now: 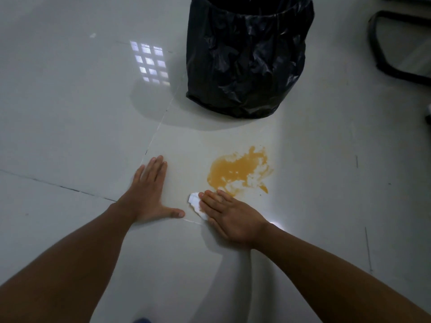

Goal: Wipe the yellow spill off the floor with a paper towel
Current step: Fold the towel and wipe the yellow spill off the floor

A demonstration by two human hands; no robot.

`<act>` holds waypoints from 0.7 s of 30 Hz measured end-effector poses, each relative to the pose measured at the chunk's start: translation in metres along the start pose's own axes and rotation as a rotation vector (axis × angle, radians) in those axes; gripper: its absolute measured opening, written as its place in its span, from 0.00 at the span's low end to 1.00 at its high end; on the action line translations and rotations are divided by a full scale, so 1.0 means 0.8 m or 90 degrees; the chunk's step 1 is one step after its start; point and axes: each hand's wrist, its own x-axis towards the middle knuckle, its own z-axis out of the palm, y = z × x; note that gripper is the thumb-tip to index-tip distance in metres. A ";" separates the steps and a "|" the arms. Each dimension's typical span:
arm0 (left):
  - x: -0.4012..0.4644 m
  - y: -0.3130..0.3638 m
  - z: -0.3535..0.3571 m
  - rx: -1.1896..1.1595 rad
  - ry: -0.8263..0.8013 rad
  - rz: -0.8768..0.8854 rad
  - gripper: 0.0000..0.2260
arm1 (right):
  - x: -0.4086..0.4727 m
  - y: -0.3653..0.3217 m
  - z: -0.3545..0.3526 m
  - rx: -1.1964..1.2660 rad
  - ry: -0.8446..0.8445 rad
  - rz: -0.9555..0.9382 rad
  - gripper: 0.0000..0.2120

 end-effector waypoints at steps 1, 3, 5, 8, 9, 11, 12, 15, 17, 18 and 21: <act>0.001 0.008 0.003 -0.008 0.006 -0.018 0.69 | -0.006 0.000 0.001 0.004 0.003 0.006 0.25; 0.003 0.021 0.008 -0.026 0.026 -0.042 0.66 | -0.016 -0.002 0.003 0.011 0.004 0.019 0.26; 0.002 0.029 0.012 -0.024 0.040 -0.048 0.63 | -0.024 -0.006 0.004 0.017 0.004 0.033 0.28; 0.001 0.033 0.015 -0.010 0.055 -0.027 0.60 | -0.037 -0.008 0.007 0.023 -0.003 0.051 0.28; 0.001 0.033 0.016 -0.007 0.059 -0.019 0.59 | -0.044 -0.006 0.006 0.023 -0.005 0.050 0.27; 0.001 0.033 0.017 0.003 0.056 -0.005 0.58 | -0.062 0.005 0.002 0.019 -0.012 0.035 0.26; 0.001 0.031 0.017 0.000 0.057 0.004 0.57 | -0.072 0.012 -0.001 0.013 -0.017 0.027 0.25; 0.003 0.026 0.017 -0.006 0.061 0.040 0.57 | -0.100 0.034 -0.006 -0.006 -0.018 0.020 0.25; 0.003 0.026 0.016 -0.004 0.058 0.047 0.57 | -0.114 0.048 -0.006 -0.016 -0.010 0.027 0.24; 0.004 0.027 0.015 -0.004 0.056 0.047 0.57 | -0.120 0.054 -0.006 -0.025 -0.007 0.035 0.24; 0.004 0.029 0.014 -0.006 0.052 0.054 0.57 | -0.134 0.075 -0.014 -0.065 0.002 0.111 0.25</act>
